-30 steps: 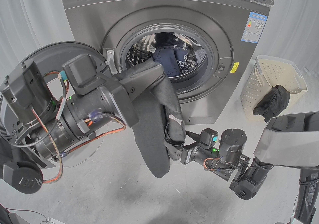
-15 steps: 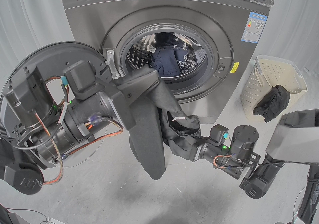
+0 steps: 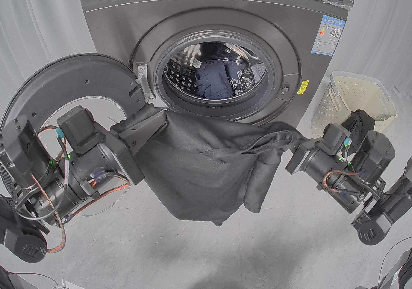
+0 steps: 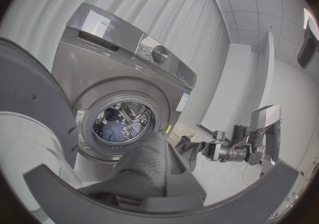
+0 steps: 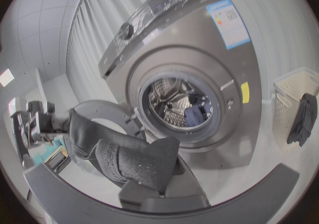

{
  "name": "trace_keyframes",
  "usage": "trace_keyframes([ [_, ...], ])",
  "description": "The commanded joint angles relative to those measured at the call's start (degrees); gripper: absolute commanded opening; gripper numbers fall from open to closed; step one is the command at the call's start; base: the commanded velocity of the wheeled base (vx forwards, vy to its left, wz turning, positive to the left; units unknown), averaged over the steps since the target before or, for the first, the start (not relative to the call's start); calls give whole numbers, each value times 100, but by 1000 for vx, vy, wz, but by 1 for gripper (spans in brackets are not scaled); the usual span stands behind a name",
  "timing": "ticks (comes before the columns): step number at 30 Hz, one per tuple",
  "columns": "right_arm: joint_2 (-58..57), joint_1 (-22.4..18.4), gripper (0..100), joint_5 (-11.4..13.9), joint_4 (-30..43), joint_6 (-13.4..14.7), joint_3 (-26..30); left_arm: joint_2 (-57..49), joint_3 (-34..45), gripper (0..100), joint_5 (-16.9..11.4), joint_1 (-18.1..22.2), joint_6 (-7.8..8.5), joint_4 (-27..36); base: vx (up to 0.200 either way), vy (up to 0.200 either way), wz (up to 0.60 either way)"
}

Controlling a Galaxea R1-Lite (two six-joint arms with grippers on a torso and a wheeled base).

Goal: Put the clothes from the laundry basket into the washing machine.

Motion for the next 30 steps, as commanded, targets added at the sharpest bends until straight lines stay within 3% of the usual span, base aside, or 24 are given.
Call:
trace_keyframes([
  [1, -282, -224, 0, -43, -14, 28, -249, 43, 68, 0, 69, 149, -37, -47, 0, 0, 0],
  [10, -572, -294, 0, -25, -14, 19, -416, 307, 6, 0, 166, 290, -55, -408, 0, 0, 0],
  [16, -800, -443, 0, 19, -14, 1, -539, 632, 15, 0, 412, 308, -72, -900, 0, 0, 0],
  [30, -880, -470, 0, 19, -14, -7, -521, 764, -99, 0, 438, 281, -72, -1357, 0, 0, 0],
])
